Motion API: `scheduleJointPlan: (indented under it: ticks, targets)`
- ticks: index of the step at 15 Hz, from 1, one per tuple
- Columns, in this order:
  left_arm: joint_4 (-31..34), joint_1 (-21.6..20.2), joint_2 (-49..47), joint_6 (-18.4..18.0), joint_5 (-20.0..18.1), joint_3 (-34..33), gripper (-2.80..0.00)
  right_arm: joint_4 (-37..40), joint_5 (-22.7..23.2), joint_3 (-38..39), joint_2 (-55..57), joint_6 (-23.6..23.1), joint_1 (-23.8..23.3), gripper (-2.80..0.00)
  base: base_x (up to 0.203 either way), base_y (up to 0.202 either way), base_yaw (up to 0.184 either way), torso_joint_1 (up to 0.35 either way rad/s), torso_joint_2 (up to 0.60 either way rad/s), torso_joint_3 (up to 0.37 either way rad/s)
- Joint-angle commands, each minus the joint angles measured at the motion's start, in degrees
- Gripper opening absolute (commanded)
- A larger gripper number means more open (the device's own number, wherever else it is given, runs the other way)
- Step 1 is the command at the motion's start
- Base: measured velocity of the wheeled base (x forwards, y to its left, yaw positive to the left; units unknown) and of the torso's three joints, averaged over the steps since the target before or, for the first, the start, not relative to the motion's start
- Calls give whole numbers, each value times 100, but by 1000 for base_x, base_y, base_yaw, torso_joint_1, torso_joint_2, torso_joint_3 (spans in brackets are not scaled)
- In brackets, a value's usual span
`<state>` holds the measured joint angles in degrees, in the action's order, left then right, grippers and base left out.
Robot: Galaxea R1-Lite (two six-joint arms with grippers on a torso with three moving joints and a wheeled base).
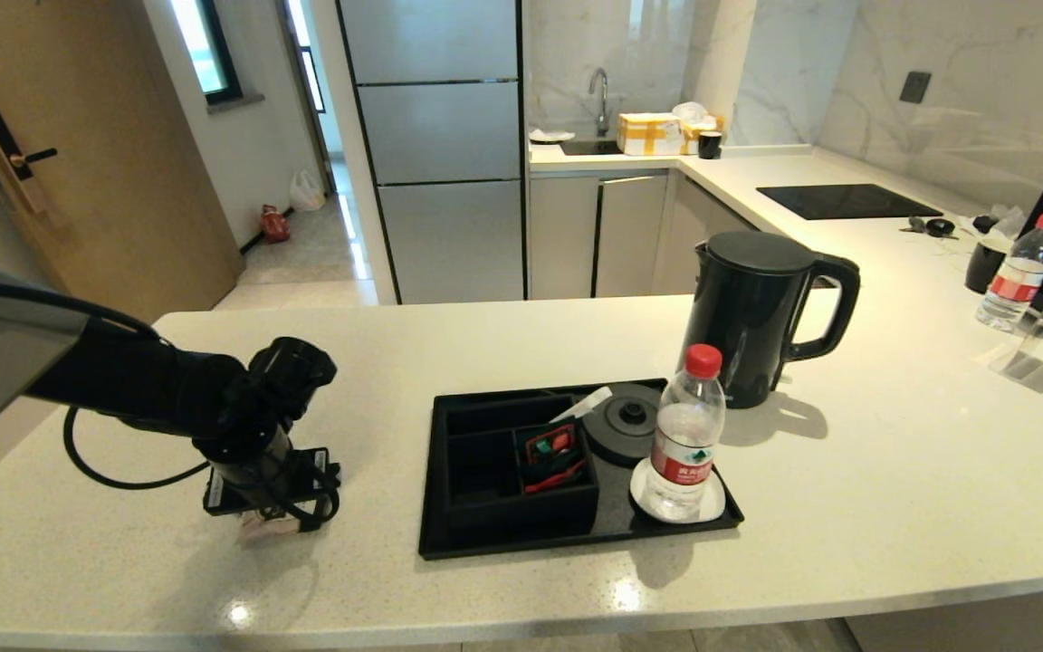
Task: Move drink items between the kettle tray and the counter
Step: Return the tea bag to its original position
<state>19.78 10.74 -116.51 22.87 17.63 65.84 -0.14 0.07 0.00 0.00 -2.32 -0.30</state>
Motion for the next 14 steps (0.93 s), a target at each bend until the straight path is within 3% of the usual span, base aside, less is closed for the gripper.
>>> scheduleJointPlan:
  ticks: [1,3,4,14]
  targets:
    - [28,-39,-88,13,-7,-10,0,-3,1,9,0,-6,-5,-280,0,0,0,0,0,0]
    - [28,-116,-203,-33,-84,-10,0,-3,1,9,0,-6,-5,-280,0,0,0,0,0,0]
    - [26,-116,-217,-56,-94,-8,-280,-3,1,9,0,-6,-5,-280,0,0,0,0,0,0]
    - [17,-116,-496,-28,-110,-27,-280,-3,1,9,0,-6,-5,-280,0,0,0,0,0,0]
